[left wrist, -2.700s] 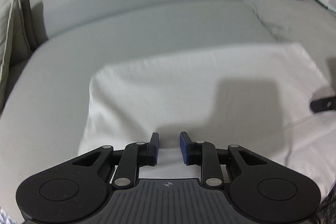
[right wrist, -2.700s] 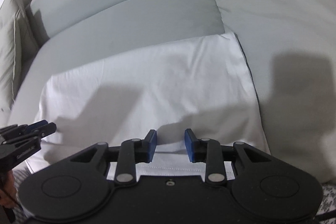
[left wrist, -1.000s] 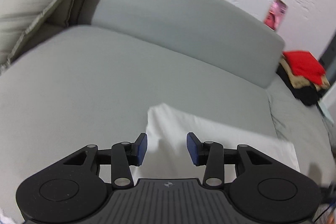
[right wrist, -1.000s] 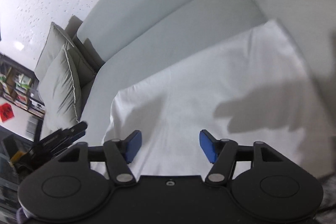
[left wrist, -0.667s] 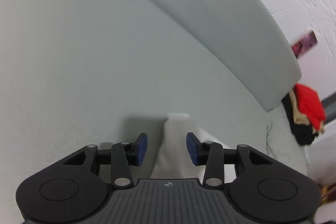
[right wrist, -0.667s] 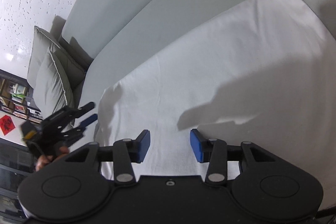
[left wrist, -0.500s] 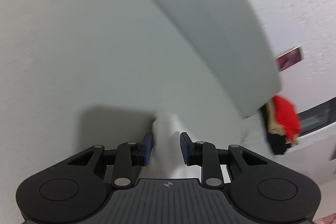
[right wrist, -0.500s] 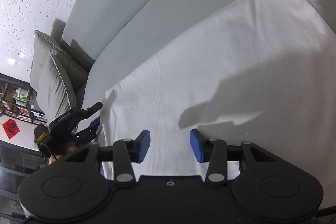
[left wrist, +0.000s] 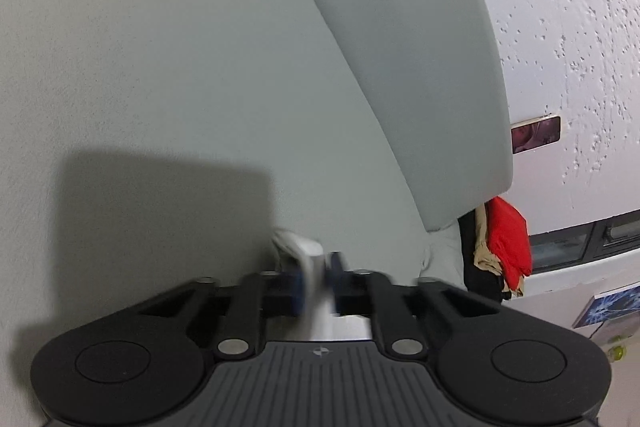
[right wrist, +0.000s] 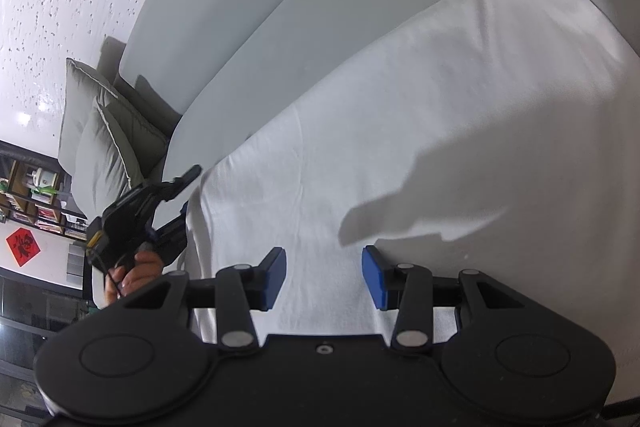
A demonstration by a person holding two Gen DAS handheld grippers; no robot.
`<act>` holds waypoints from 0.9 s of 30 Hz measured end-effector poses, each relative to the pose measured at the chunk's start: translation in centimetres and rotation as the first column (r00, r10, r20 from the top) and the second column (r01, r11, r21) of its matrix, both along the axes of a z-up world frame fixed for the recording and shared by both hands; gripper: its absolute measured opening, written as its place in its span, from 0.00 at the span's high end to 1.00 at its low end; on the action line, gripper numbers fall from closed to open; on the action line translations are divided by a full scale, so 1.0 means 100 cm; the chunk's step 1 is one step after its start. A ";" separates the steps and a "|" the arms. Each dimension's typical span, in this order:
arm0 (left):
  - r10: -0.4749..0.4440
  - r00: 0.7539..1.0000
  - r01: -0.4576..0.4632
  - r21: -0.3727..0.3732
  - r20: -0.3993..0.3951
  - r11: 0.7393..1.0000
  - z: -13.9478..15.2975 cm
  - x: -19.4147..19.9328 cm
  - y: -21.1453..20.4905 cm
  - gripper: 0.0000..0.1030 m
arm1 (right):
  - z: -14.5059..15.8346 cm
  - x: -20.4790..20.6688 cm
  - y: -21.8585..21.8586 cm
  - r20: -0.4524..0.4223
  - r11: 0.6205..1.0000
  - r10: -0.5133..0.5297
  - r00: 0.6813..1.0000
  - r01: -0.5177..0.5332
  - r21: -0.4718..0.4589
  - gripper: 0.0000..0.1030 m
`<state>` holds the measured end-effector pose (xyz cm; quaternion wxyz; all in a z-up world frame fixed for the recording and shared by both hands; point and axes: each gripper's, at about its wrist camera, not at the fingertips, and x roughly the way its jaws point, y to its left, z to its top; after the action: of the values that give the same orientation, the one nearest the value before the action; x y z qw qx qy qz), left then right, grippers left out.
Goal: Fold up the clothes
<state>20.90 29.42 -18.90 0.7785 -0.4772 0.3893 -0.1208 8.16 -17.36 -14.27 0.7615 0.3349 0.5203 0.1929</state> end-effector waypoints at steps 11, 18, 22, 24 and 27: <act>0.147 0.978 -0.193 0.371 0.149 0.908 0.063 -0.042 -0.007 0.74 | -0.001 0.001 0.002 0.008 1.000 0.005 1.000 -0.005 -0.001 0.60; -0.013 0.999 0.026 0.463 -0.032 0.886 0.086 -0.083 -0.004 0.60 | 0.006 -0.004 -0.002 0.007 1.000 0.014 1.000 -0.014 -0.003 0.57; -0.074 0.989 0.133 0.547 -0.128 0.827 0.099 -0.116 -0.010 0.53 | 0.021 -0.022 -0.012 0.021 1.000 0.017 1.000 -0.017 -0.003 0.55; -0.096 0.980 0.180 0.573 -0.175 0.799 0.100 -0.131 -0.015 0.53 | 0.031 -0.035 -0.018 0.046 1.000 0.030 0.999 -0.030 0.003 0.54; -0.116 0.967 0.232 0.598 -0.226 0.767 0.098 -0.150 -0.022 0.55 | 0.042 -0.051 -0.028 0.080 1.000 0.029 0.996 -0.029 -0.005 0.52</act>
<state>5.94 27.24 -9.08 0.8397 -0.1653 0.5170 -0.0154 3.06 -20.11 -10.06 0.7794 0.3179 0.4946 0.2163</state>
